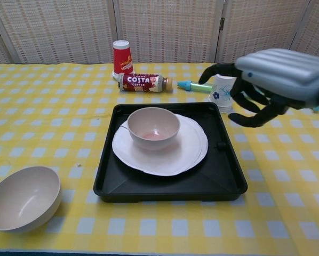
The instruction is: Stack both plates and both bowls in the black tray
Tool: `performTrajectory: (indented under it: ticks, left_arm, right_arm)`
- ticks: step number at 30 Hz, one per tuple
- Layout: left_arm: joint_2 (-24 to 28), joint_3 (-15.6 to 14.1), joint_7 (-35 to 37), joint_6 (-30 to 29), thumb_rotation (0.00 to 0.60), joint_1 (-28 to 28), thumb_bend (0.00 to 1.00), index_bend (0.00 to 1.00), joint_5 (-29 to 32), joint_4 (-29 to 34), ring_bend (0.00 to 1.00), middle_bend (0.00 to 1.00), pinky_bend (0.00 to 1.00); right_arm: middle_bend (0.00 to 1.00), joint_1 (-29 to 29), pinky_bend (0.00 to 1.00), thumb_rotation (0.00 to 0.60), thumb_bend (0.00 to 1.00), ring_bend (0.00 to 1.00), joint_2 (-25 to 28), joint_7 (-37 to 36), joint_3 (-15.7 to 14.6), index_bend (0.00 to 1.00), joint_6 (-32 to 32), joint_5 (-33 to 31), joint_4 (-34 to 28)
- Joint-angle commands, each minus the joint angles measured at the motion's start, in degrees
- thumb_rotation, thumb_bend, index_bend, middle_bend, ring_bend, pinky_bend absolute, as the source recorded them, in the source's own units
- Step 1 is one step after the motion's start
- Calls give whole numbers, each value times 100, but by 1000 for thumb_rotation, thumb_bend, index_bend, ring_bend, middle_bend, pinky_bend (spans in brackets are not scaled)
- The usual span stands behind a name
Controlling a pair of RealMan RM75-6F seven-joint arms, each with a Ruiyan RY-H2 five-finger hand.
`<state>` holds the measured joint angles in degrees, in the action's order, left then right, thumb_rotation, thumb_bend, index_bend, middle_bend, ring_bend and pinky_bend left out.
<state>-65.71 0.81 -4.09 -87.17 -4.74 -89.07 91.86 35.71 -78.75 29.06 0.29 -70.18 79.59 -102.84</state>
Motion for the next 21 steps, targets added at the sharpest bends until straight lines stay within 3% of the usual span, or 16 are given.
performTrajectory:
  ticks: [1,3,8,15,21]
  left_arm:
    - [-73,-33,-175,-33,600,6,195,194,-93,4,418,551,478]
    - [-144,-55,-356,-47,600,11,195,197,-141,-4,418,551,478]
    - [-330,-209,-794,34,600,15,195,209,-315,33,418,551,478]
    - [-406,-665,-1140,295,600,33,194,219,-763,242,420,551,482]
    - [-424,-829,-1312,186,600,135,194,250,-1032,309,419,551,485]
  right_arm:
    - [334,-1540,467,600,434,423,714,-816,-917,108,-1851,1039,238]
    - [246,-1927,395,600,434,339,726,-1350,-957,97,-2408,1167,580]
    - [228,-2619,325,600,434,309,699,-2609,-931,97,-3289,1319,1468]
    - [232,-2843,323,600,434,304,890,-3346,-761,77,-3584,1609,1635]
    - [233,-2887,326,600,434,311,1026,-3471,-720,60,-3310,1671,1538]
